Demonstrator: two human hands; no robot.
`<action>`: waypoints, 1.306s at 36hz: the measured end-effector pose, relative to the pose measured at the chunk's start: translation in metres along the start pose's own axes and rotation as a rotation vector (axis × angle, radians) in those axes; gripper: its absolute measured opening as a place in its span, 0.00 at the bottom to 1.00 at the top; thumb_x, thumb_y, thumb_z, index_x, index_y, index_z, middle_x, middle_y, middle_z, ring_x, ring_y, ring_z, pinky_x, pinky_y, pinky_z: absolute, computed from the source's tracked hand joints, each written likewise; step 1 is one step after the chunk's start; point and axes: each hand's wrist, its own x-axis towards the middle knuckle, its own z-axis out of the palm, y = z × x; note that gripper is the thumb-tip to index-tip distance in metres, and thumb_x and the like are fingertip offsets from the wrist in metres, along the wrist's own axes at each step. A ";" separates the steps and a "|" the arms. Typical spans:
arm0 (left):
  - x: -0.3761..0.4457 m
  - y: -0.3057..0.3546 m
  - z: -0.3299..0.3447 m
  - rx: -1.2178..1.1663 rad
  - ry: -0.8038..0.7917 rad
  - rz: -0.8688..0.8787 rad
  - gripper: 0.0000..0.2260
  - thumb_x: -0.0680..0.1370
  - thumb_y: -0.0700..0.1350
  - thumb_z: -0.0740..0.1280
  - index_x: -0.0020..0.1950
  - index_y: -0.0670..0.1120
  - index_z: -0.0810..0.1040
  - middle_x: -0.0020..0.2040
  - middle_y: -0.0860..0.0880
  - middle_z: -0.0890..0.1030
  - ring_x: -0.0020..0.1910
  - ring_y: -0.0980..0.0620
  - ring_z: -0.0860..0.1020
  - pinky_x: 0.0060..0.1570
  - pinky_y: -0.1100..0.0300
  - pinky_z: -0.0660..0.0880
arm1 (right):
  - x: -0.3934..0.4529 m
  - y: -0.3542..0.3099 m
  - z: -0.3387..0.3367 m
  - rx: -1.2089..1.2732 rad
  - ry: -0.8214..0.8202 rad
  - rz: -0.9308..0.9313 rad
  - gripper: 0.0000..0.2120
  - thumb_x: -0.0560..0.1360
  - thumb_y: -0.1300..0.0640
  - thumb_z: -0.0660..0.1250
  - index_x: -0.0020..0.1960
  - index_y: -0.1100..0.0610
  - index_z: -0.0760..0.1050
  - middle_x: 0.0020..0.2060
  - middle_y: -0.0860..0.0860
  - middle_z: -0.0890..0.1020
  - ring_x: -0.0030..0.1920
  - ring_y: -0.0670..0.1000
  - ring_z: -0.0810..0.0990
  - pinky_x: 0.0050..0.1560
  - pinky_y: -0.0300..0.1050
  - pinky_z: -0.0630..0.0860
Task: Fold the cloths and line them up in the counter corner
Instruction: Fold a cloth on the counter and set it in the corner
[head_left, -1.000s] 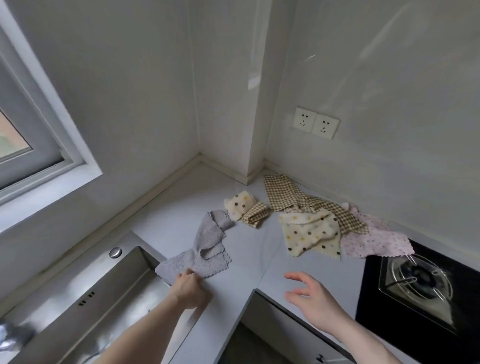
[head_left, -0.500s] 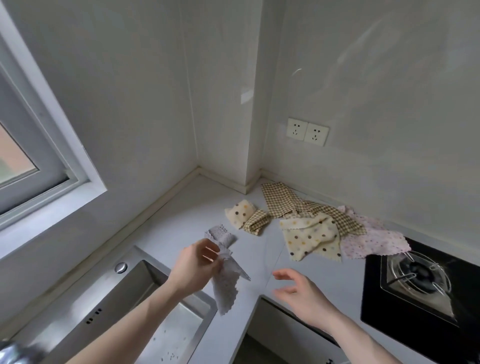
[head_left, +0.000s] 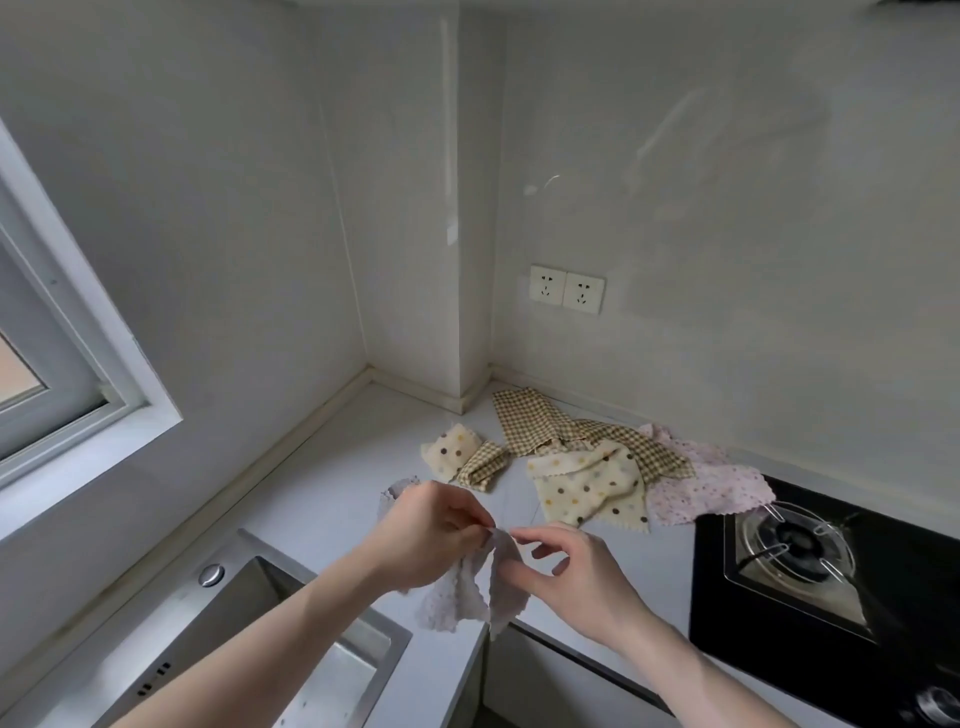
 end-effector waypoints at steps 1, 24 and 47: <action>0.001 0.006 0.002 0.026 -0.013 0.022 0.06 0.75 0.41 0.72 0.48 0.50 0.87 0.42 0.58 0.87 0.42 0.65 0.83 0.45 0.72 0.77 | -0.002 -0.001 -0.005 0.019 0.002 -0.007 0.14 0.69 0.39 0.76 0.53 0.31 0.79 0.53 0.30 0.80 0.53 0.37 0.78 0.50 0.35 0.77; 0.098 0.035 0.125 0.066 -0.014 0.189 0.08 0.76 0.40 0.73 0.46 0.53 0.87 0.41 0.62 0.85 0.41 0.61 0.84 0.44 0.66 0.79 | 0.006 0.136 -0.080 0.117 0.127 -0.016 0.05 0.75 0.46 0.73 0.49 0.45 0.81 0.51 0.37 0.83 0.53 0.41 0.80 0.52 0.40 0.78; 0.147 -0.128 0.283 0.248 0.071 0.345 0.09 0.70 0.42 0.72 0.49 0.51 0.82 0.38 0.59 0.81 0.36 0.60 0.78 0.39 0.62 0.77 | 0.032 0.342 0.023 0.098 0.509 -0.225 0.10 0.78 0.60 0.70 0.43 0.46 0.80 0.32 0.44 0.81 0.31 0.44 0.77 0.34 0.40 0.71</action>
